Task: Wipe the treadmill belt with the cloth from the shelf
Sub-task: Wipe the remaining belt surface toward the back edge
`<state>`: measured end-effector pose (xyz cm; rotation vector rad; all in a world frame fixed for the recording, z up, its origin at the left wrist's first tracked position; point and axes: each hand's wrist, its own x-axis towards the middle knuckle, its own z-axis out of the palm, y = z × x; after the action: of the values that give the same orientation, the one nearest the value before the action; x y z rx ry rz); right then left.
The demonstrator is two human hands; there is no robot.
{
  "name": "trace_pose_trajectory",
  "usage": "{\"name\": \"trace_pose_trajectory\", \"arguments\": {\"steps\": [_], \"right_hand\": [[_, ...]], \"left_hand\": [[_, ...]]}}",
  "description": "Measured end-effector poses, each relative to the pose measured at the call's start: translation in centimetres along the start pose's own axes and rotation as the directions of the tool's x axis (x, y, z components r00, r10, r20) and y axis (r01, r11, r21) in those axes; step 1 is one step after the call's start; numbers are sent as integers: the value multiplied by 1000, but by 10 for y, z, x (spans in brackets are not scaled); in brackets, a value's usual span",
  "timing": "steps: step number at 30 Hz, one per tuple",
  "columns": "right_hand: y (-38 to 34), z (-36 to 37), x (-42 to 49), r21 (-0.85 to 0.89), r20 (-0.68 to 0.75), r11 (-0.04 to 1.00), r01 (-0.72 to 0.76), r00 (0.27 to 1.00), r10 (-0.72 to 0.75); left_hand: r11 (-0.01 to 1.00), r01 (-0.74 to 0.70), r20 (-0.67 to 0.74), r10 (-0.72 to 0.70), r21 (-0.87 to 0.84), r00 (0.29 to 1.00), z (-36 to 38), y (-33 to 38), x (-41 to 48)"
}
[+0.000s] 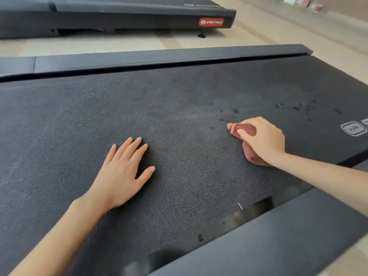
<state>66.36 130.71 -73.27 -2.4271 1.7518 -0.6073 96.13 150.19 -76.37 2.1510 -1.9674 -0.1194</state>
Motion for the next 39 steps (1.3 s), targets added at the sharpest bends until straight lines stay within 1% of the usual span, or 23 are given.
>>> {"name": "trace_pose_trajectory", "arguments": {"steps": [2, 4, 5, 7, 9, 10, 11, 12, 15, 18, 19, 20, 23, 24, 26, 28, 31, 33, 36, 37, 39], "right_hand": [[-13, -1, -18, 79, 20, 988, 136, 990, -138], [-31, 0, -44, 146, 24, 930, 339, 938, -346], [-40, 1, -57, 157, 26, 883, 441, 892, -450], [-49, 5, -72, 165, 13, 769, 618, 778, -628], [-45, 9, -66, 179, -24, 663, 727, 677, -736], [-40, 10, -58, 193, -44, 619, 761, 637, -769], [-35, 13, -48, 199, -58, 589, 783, 610, -790], [-31, 16, -36, 196, -66, 579, 791, 600, -797], [-26, 26, 5, 173, -58, 618, 767, 634, -771], [-28, 39, 55, 129, -39, 646, 753, 655, -755], [-31, 44, 73, 117, -38, 663, 739, 670, -741], [-35, 49, 89, 114, -28, 696, 709, 703, -711], [-49, 60, 118, 131, 26, 821, 555, 826, -563], [-51, 62, 120, 118, 31, 841, 529, 844, -535], [-52, 61, 114, 106, 19, 845, 524, 849, -528], [-48, 56, 98, 131, 19, 821, 556, 826, -563], [-39, 40, 53, 175, -3, 744, 645, 756, -654], [-33, 28, 18, 189, -5, 684, 704, 698, -716], [-29, 21, -11, 183, -29, 574, 799, 587, -809], [-28, 21, -13, 183, -33, 555, 811, 569, -821], [-29, 22, -9, 188, -41, 548, 815, 564, -825]], "left_hand": [[999, -37, 53, 37, 9, 998, -6, 5, 14], [996, -79, 70, 76, 44, 995, -10, 9, 32], [992, -99, 82, 93, 77, 992, -11, 11, 41], [983, -136, 107, 123, 126, 987, -10, 16, 57], [979, -151, 123, 134, 136, 983, -7, 19, 68], [982, -142, 120, 127, 125, 985, -3, 21, 70], [986, -131, 112, 119, 107, 986, 0, 24, 70], [988, -124, 104, 114, 88, 988, 5, 27, 68], [994, -95, 44, 93, 57, 995, 16, 30, 63], [992, -88, 28, 86, 91, 996, 18, 30, 61], [990, -89, 36, 86, 107, 996, 17, 31, 61], [989, -92, 49, 87, 118, 995, 17, 31, 60], [984, -86, 72, 75, 154, 995, 15, 34, 60], [985, -81, 70, 71, 152, 995, 15, 35, 59], [987, -78, 61, 70, 138, 996, 14, 35, 59], [990, -78, 45, 74, 115, 996, 15, 35, 60], [995, -66, -3, 66, 72, 998, 17, 35, 60], [997, -58, -27, 59, 44, 998, 18, 35, 61], [997, -72, -35, 73, 42, 997, 19, 33, 61], [996, -77, -32, 78, 48, 996, 19, 32, 61], [995, -77, -34, 79, 58, 996, 20, 33, 60]]}}
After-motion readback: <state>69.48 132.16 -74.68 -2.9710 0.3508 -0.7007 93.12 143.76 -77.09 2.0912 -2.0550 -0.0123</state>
